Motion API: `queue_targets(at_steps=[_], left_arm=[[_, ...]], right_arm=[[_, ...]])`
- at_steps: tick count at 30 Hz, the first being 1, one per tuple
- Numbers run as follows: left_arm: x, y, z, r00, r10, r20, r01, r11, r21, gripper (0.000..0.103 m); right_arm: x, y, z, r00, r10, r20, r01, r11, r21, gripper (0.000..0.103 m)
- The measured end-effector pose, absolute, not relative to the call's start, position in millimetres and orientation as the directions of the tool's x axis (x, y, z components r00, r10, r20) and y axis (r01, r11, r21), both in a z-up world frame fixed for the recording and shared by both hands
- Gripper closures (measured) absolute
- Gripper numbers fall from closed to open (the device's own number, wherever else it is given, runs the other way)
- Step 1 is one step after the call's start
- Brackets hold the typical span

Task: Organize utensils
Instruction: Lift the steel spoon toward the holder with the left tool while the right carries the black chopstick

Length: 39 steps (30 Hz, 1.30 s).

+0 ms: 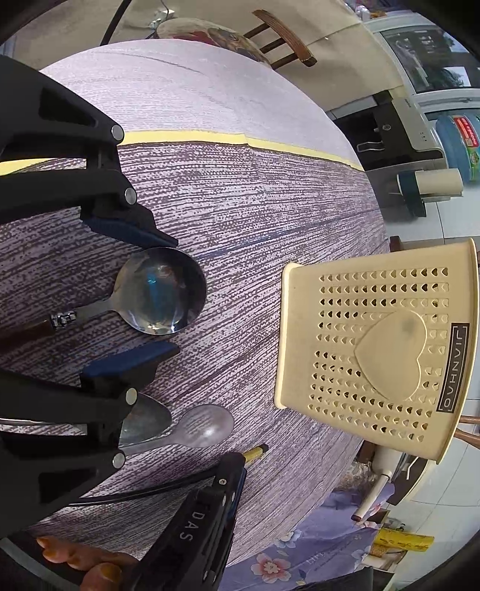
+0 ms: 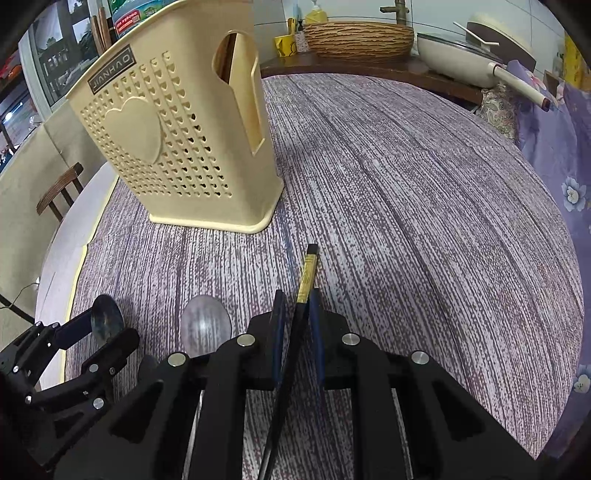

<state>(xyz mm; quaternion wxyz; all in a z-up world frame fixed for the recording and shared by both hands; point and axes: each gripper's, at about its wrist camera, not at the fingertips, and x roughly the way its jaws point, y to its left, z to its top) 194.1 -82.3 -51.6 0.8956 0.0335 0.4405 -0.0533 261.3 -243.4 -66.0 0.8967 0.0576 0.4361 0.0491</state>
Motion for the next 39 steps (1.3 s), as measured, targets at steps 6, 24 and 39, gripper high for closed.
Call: queue_targets(at_steps=[6,24,39], left_arm=[[200,-82,-51,0.603,-0.069,-0.795,0.123,0.992,0.006,0.057],[202,-73,-36,0.655,-0.143,-0.742,0.156,0.986,-0.053,0.057],[195,-56,25,0.781,-0.235,-0.578,0.198,0.972,-0.127,0.057]], right_arm=[[265,-236,-66,0.620,0.096,-0.779,-0.044,0.995,0.087,0.088],[261,-256,-58,0.667,0.210,-0.715,-0.048,0.969,0.241,0.094],[211,-270,29,0.828,0.285,-0.483,-0.150,0.942,0.300,0.095]])
